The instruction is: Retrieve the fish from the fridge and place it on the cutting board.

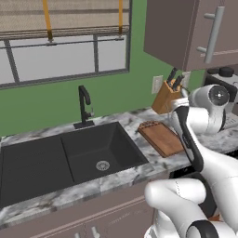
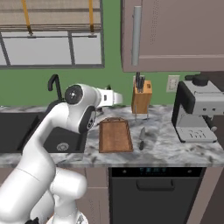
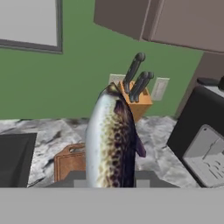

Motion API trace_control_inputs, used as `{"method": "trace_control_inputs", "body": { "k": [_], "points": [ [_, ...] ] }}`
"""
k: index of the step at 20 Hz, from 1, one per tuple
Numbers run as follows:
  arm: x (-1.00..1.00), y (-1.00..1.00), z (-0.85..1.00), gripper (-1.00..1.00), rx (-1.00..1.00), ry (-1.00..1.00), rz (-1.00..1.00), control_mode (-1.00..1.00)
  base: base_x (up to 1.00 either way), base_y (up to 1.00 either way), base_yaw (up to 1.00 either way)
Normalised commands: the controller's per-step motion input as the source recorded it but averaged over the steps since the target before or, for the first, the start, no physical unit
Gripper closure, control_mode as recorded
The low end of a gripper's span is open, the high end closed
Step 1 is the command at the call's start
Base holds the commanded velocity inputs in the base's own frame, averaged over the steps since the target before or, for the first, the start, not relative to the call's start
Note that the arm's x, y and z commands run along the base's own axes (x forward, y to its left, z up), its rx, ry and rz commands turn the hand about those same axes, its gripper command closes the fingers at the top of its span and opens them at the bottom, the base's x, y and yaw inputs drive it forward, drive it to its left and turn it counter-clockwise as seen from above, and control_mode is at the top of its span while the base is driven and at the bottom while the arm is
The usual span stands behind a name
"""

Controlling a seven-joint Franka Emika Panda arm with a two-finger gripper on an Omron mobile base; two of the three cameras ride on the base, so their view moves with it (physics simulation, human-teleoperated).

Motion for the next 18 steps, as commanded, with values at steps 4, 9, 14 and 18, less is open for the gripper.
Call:
{"method": "trace_control_inputs", "body": {
  "k": [4, 9, 14, 18],
  "points": [
    [0.17, 0.0, -0.51, 1.0, 0.0, 0.0, 0.0, -1.0, 0.0, 0.0, 0.0],
    [0.12, 0.0, -0.46, 1.0, 0.0, 0.01, 0.0, -1.0, 0.0, 0.0, 0.0],
    [0.14, 0.0, -0.34, 1.0, 0.0, 0.09, 0.0, -1.0, 0.0, 0.0, 0.0],
    [0.16, 0.0, -0.3, 1.0, 0.0, 0.14, 0.0, -1.0, 0.0, 0.0, 0.0]
  ]
}}
